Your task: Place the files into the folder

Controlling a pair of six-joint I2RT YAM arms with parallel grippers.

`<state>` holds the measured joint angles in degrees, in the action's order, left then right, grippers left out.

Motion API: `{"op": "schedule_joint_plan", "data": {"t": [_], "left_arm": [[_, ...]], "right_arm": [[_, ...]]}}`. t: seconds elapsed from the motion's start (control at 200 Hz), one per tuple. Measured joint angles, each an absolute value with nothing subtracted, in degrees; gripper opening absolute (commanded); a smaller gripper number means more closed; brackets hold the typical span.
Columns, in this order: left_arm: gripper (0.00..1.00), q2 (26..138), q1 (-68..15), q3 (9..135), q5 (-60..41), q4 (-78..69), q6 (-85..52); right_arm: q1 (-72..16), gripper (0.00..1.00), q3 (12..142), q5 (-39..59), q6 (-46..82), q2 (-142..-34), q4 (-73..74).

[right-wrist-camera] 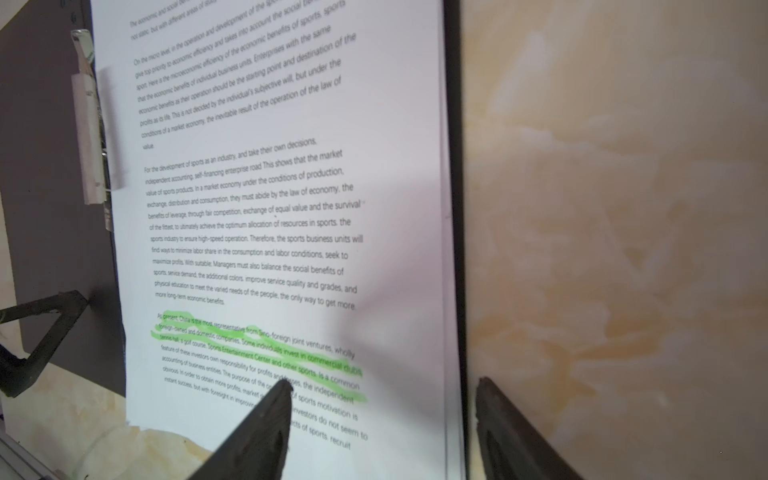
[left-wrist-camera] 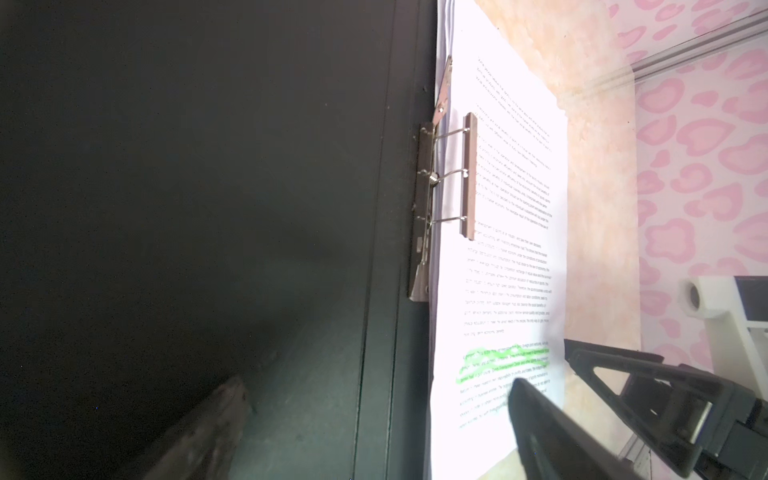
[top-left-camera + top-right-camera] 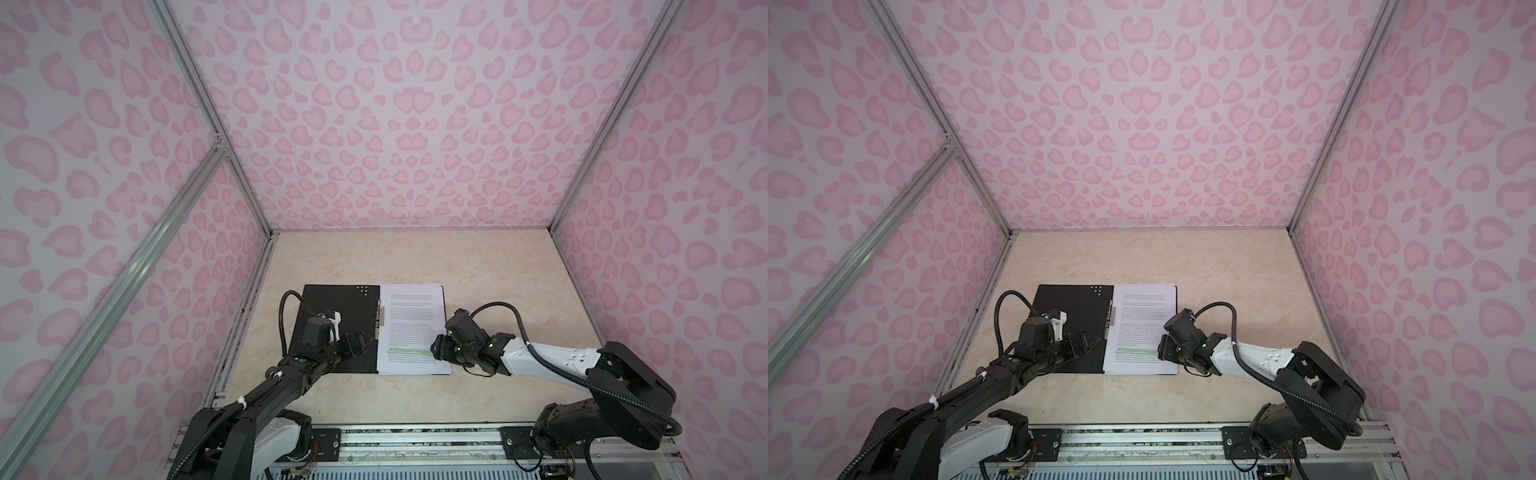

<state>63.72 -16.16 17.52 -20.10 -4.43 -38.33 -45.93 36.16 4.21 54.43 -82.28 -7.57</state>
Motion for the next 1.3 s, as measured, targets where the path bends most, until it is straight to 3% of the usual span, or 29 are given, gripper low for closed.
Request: {"op": "schedule_joint_plan", "data": {"t": [1.3], "left_arm": [[0.99,68.6,-17.8,19.1,-19.3,-7.6,-37.9]], "right_arm": [[-49.7,0.70,39.9,0.1,55.3,-84.9,-12.5]]}}
